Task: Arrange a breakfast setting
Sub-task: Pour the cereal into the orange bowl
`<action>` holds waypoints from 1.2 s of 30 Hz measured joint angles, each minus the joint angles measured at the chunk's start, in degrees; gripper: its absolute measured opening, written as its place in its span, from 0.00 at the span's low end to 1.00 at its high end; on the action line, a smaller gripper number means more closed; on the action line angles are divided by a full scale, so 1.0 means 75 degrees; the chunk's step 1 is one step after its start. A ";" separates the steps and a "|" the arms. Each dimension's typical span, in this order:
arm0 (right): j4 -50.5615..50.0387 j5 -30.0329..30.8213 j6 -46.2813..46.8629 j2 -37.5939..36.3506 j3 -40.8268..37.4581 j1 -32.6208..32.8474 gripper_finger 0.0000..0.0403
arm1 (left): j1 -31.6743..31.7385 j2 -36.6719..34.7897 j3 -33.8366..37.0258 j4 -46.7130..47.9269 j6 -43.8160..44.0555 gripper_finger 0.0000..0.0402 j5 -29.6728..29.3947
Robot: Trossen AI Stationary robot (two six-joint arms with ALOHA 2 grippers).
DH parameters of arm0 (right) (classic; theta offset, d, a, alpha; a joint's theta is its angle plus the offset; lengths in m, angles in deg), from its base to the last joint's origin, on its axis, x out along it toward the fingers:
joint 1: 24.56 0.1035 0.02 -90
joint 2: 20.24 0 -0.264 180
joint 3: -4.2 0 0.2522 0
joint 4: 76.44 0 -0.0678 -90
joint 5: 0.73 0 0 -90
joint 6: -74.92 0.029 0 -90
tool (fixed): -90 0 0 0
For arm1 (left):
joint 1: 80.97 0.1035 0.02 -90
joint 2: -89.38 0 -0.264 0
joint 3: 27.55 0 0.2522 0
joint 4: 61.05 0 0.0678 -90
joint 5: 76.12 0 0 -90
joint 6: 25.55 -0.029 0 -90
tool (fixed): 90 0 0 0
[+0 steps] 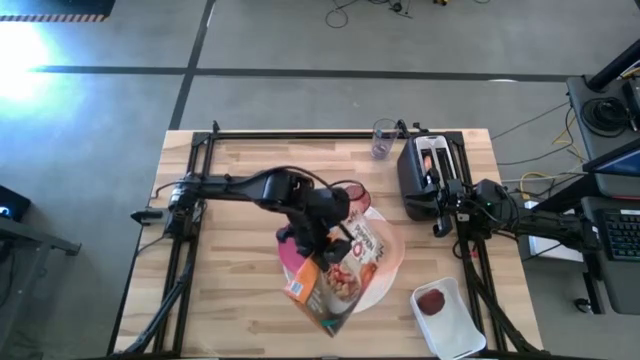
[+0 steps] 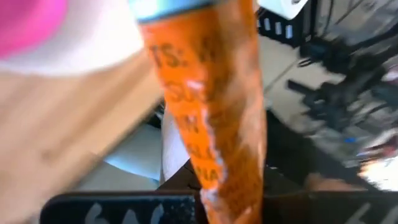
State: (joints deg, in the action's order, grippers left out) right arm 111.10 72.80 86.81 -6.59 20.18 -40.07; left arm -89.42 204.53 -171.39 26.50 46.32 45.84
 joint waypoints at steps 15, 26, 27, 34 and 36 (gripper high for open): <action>-0.0001 0.0000 -0.0001 0.0000 0.0000 0.0000 0.21 | -0.1349 -0.0148 -0.0039 0.2103 -0.2522 0.04 -0.4312; 0.0000 0.0000 0.0001 0.0000 0.0000 0.0000 0.21 | -0.2603 -0.0967 -0.0032 0.2166 -0.2680 0.04 -0.6156; -0.0001 -0.0001 -0.0004 0.0000 0.0000 0.0000 0.21 | -0.2742 -0.1051 -0.0003 0.2160 -0.2640 0.04 -0.6446; -0.0001 -0.0001 0.0002 0.0000 0.0000 0.0000 0.21 | -0.3675 -0.2115 0.1277 0.2144 -0.1996 0.04 -0.8969; -0.0001 -0.0002 -0.0002 0.0000 0.0000 0.0000 0.21 | -0.3807 -0.2576 0.2002 0.2167 -0.1614 0.04 -0.9403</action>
State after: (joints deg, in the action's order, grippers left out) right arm 111.10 72.78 86.80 -6.59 20.18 -40.07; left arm -117.97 185.21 -156.37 42.75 34.21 -24.68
